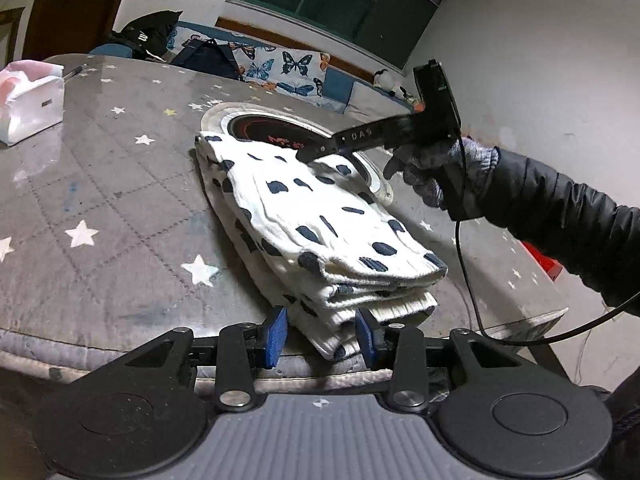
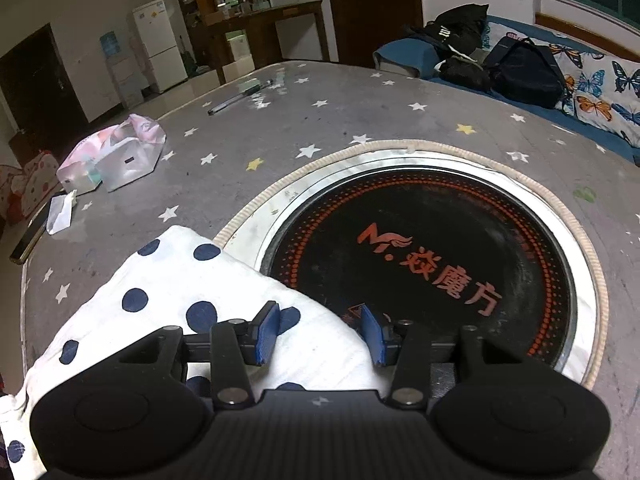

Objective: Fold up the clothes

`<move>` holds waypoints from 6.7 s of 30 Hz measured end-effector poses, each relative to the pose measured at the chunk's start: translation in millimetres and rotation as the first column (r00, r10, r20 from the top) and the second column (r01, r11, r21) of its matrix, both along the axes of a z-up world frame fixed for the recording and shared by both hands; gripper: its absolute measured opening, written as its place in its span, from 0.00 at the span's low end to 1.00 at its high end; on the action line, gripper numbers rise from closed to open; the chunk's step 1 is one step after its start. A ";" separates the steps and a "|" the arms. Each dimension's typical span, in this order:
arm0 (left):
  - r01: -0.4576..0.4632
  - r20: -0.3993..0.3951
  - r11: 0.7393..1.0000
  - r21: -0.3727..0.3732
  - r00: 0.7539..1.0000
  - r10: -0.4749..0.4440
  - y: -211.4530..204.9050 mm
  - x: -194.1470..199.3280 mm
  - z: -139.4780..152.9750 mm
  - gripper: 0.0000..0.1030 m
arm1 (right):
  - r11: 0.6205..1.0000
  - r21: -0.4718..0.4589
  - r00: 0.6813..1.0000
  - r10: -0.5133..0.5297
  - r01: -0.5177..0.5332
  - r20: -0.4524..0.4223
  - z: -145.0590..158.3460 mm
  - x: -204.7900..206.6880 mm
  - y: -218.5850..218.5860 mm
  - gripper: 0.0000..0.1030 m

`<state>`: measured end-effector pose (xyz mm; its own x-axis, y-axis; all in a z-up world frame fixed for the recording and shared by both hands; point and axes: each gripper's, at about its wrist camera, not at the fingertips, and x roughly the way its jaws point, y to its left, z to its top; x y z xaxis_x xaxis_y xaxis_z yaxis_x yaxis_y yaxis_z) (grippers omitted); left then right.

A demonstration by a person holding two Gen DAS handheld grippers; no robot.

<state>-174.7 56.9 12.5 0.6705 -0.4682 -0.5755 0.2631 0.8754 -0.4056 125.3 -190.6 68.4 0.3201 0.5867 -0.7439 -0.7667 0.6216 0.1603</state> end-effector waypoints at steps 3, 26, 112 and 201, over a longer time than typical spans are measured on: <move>0.000 -0.007 1.000 0.011 1.000 0.000 -2.4 1.9 -4.5 0.29 | 1.000 -0.002 1.000 -0.014 0.014 -0.002 -2.3 2.6 -2.4 0.45; -0.184 0.065 0.964 0.191 0.983 0.174 46.7 81.9 2.9 0.21 | 0.977 -0.043 0.978 -0.208 0.208 0.017 4.5 -39.1 -73.4 0.34; -0.608 -0.460 0.614 -0.503 0.790 0.405 55.4 108.2 -37.6 0.44 | 0.904 -0.139 0.788 0.422 -0.405 0.448 16.6 -219.4 39.0 0.25; -0.525 -0.344 0.790 -0.318 0.840 0.420 72.0 135.6 -18.4 0.30 | 0.937 0.196 0.958 -0.283 0.288 -0.056 -7.6 -46.0 -56.7 0.09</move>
<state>-39.1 128.9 -5.9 0.7293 -0.3459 -0.5903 -0.2944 0.6202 -0.7271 79.3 -247.3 60.9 0.4779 0.6109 -0.6312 -0.5555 0.7668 0.3216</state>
